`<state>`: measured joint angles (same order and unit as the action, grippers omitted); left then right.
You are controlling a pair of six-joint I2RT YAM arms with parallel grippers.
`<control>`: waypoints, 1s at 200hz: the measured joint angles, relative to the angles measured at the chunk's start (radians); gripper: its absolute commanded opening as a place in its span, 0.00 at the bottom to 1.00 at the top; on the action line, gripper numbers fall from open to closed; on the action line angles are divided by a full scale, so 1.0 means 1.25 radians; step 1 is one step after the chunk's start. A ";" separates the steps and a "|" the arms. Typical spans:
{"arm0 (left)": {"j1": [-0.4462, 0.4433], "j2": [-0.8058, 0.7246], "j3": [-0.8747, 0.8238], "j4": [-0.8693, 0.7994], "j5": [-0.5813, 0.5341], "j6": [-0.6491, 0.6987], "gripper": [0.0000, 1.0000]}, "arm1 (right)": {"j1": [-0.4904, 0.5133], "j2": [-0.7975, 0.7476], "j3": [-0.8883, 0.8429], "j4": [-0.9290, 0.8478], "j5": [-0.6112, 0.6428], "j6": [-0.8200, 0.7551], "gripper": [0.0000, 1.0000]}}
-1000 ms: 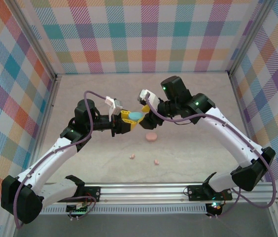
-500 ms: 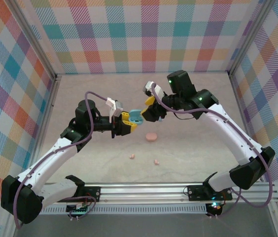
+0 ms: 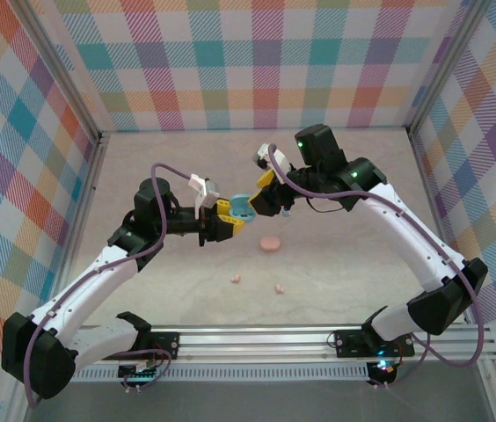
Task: Insert the wireless bluetooth earbuds into the charging case
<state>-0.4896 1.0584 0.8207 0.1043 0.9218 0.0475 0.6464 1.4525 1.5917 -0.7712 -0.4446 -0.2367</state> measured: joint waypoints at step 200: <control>0.000 0.038 -0.006 -0.021 -0.113 -0.030 0.24 | -0.122 -0.045 0.003 0.025 -0.004 0.354 0.57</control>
<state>-0.4896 1.1061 0.8131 0.0784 0.7807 0.0105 0.4934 1.3964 1.5955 -0.7395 -0.4496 0.2062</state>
